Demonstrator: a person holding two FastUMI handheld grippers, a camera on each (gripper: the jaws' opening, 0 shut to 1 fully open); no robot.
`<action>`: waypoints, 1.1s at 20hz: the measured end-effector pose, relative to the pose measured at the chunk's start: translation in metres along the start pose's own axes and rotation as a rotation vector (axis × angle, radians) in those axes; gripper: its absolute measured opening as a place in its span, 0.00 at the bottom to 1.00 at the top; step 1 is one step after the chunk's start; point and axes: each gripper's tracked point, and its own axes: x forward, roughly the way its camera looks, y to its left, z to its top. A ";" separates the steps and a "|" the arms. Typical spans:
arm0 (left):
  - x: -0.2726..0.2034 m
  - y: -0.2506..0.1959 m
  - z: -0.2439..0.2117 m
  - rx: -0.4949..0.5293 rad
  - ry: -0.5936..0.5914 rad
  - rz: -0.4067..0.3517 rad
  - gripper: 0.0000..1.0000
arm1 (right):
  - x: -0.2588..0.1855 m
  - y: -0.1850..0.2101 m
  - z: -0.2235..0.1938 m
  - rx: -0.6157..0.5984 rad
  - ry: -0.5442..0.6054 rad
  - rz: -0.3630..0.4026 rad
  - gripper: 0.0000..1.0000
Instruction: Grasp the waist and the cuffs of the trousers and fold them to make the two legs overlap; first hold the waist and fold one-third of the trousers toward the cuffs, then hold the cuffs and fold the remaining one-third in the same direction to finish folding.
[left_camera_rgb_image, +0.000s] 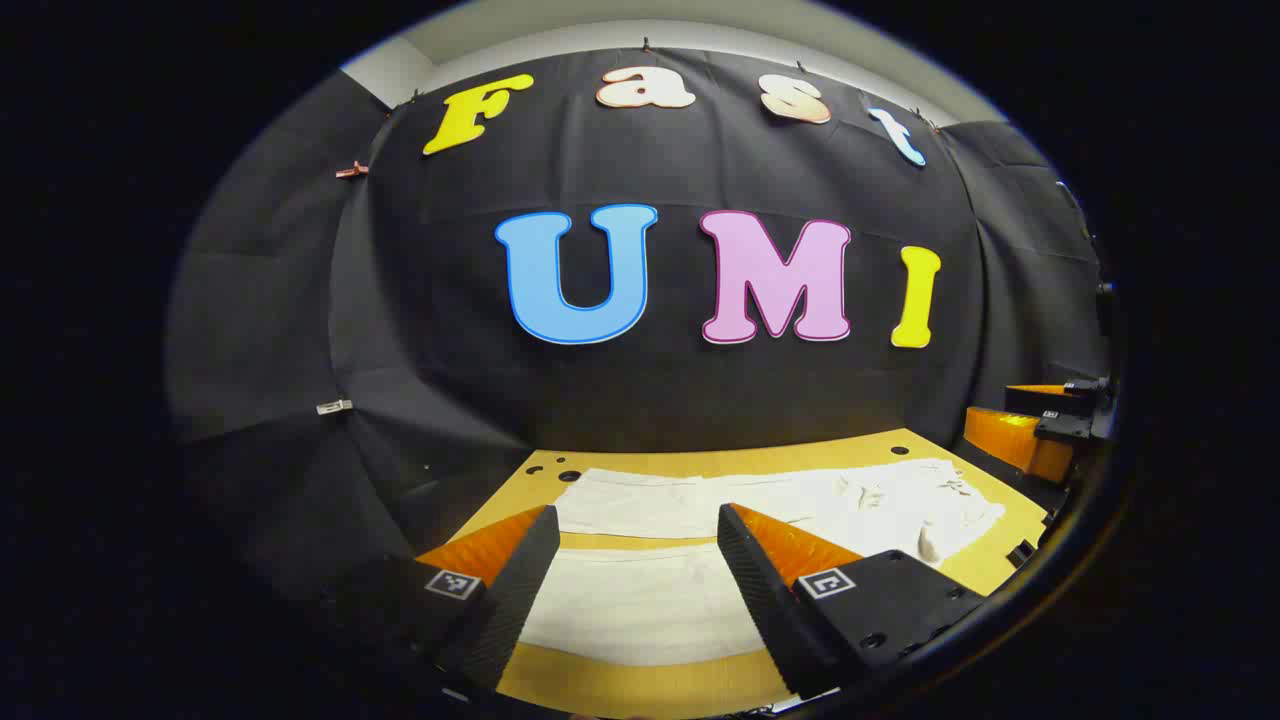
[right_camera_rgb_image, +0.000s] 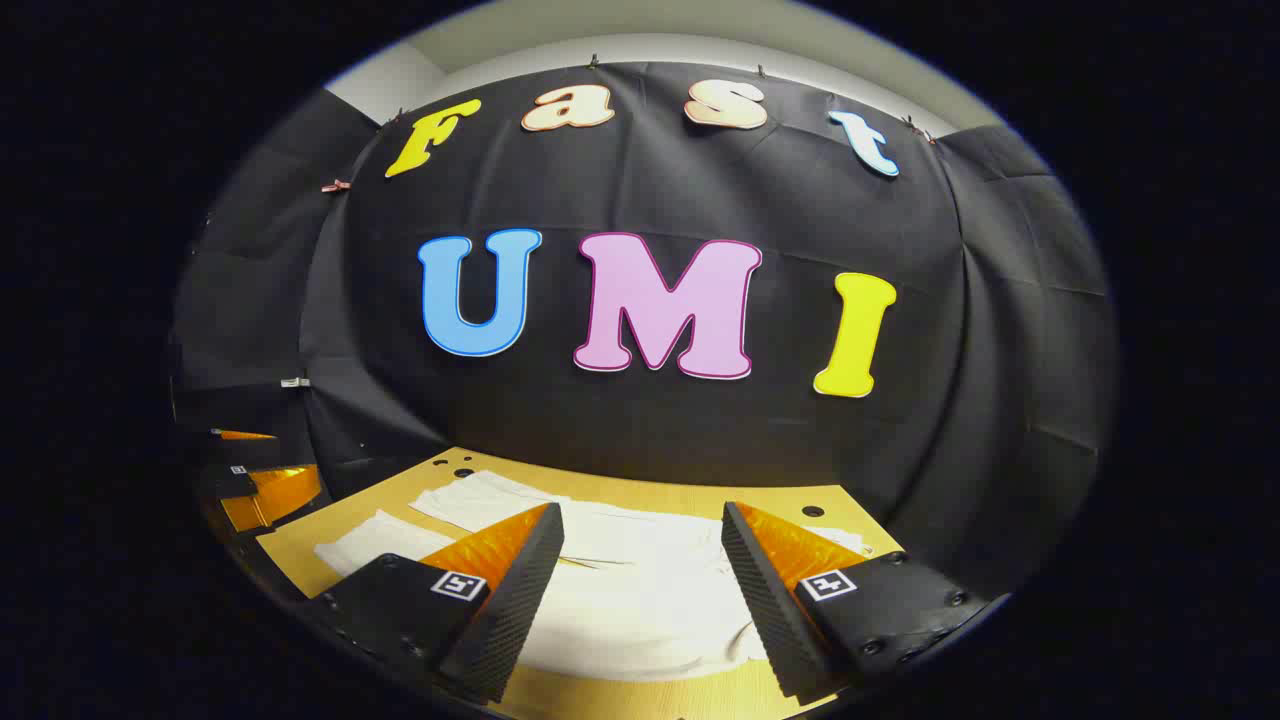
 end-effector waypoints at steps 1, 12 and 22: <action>0.004 -0.006 0.001 -0.007 0.002 -0.018 0.99 | 0.002 -0.002 -0.001 0.003 0.004 -0.001 0.97; 0.033 -0.019 -0.014 0.012 0.036 -0.063 0.99 | 0.027 -0.026 -0.014 0.064 0.057 -0.065 0.97; 0.036 -0.008 -0.015 0.020 0.035 -0.013 0.99 | 0.035 -0.017 -0.013 -0.045 0.032 0.031 0.98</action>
